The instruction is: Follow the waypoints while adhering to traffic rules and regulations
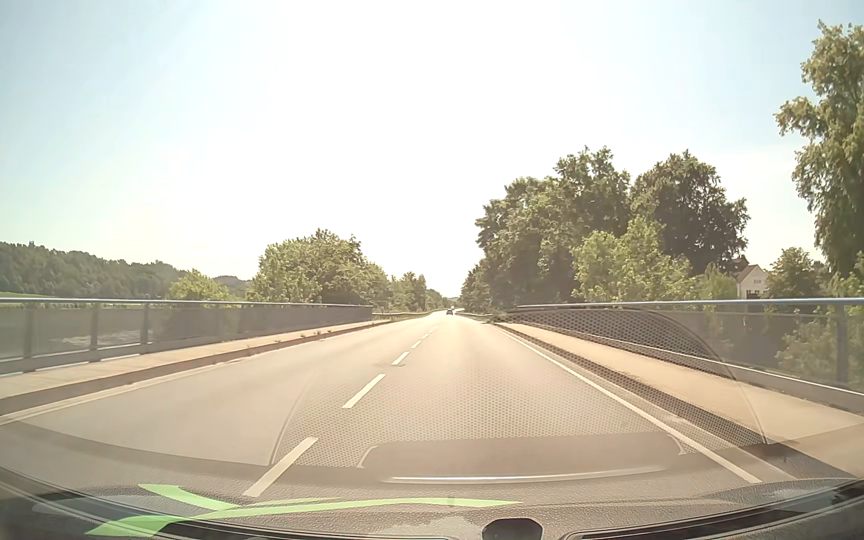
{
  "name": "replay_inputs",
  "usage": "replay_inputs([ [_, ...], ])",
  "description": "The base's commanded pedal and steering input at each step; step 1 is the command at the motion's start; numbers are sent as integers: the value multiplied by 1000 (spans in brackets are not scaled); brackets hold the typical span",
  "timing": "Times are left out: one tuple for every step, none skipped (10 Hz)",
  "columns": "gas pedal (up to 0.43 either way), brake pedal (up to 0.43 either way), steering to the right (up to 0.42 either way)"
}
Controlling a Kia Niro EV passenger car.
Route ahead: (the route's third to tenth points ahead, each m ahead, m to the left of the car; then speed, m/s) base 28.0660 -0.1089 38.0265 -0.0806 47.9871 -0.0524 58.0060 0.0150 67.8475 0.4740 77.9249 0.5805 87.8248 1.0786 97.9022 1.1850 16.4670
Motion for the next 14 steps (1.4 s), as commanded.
replay_inputs([
  [220,0,-1],
  [220,0,-1],
  [209,0,-1],
  [197,0,-1],
  [197,0,-1],
  [197,0,-2],
  [197,0,-2],
  [209,0,-3],
  [209,0,-4],
  [209,0,-4],
  [220,0,-4],
  [228,0,-4],
  [228,0,-4],
  [228,0,-4],
])
